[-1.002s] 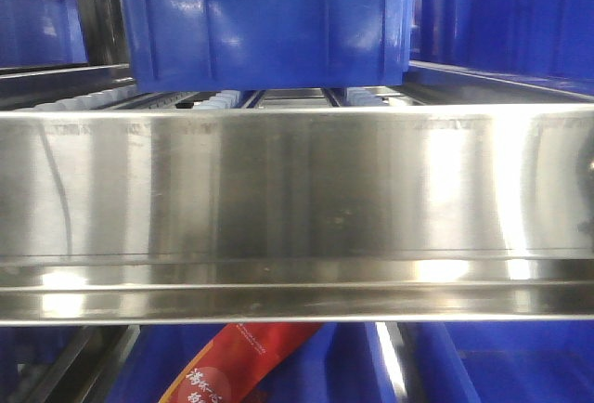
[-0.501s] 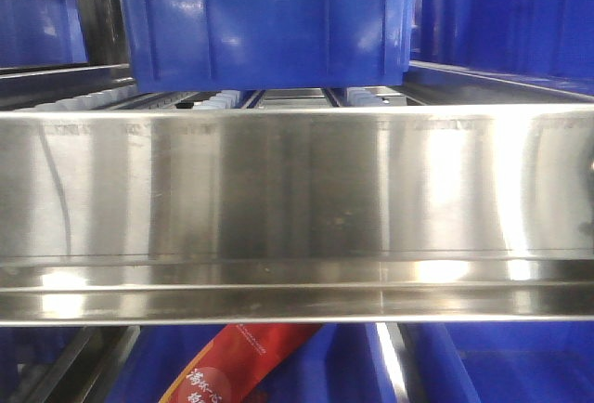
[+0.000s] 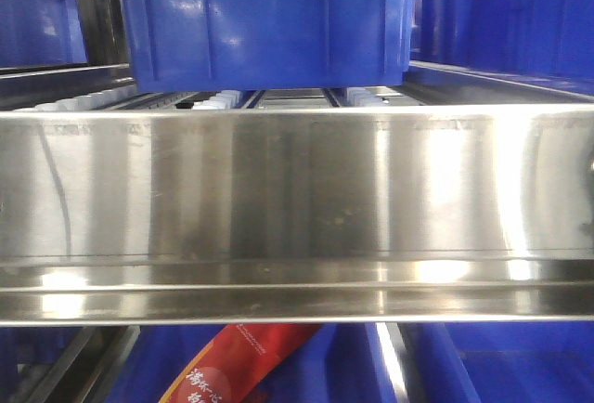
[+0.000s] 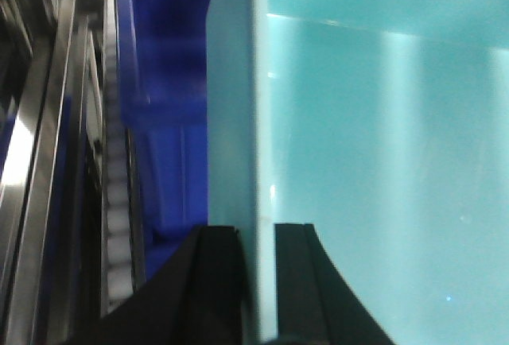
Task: Fetch blue bin and place on conveyor start
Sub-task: 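Hold the bin with both grippers and pull it back from the rack, then hold the bin in both grippers while driving away from the rack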
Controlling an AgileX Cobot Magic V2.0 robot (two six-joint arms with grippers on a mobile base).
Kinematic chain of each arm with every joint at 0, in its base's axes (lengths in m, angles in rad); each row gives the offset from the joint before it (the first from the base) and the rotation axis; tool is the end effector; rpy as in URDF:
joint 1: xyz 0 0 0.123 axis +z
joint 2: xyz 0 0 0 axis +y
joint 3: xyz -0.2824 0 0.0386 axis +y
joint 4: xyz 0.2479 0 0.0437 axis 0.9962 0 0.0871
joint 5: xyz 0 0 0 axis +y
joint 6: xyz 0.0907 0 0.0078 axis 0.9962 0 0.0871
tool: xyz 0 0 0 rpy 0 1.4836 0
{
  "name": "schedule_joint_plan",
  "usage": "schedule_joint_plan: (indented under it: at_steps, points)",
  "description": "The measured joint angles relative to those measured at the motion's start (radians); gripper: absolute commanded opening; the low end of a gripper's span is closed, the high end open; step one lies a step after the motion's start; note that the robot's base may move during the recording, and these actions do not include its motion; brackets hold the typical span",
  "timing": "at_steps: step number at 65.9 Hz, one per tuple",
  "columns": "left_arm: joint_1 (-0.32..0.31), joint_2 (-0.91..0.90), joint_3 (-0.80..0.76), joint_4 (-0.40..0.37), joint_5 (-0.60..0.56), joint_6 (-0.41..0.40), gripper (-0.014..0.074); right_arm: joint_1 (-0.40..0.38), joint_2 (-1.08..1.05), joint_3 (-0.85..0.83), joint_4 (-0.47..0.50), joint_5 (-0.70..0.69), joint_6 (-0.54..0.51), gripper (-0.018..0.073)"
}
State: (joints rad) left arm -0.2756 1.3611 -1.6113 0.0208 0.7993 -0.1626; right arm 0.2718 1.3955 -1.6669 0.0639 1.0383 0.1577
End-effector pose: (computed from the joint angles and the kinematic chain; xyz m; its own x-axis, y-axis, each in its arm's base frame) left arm 0.2792 -0.0775 0.4703 -0.4623 -0.0226 -0.8864 0.1932 0.9731 -0.1255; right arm 0.2747 0.0818 0.4592 -0.6524 0.0141 -0.7578 -0.1894 0.9651 0.1810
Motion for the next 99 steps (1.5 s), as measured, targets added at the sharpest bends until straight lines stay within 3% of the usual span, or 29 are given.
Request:
schedule_joint_plan:
  at_steps: [19,99]
  points:
    - [0.0,0.002,0.002,0.011,-0.103,0.01,-0.0111,0.0,0.0,0.0,0.0,-0.008,0.007,-0.0151]
    - [0.002,0.002,0.004,0.021,-0.125,0.012,-0.0111,0.0,0.0,0.0,-0.01,-0.104,0.005,-0.0151]
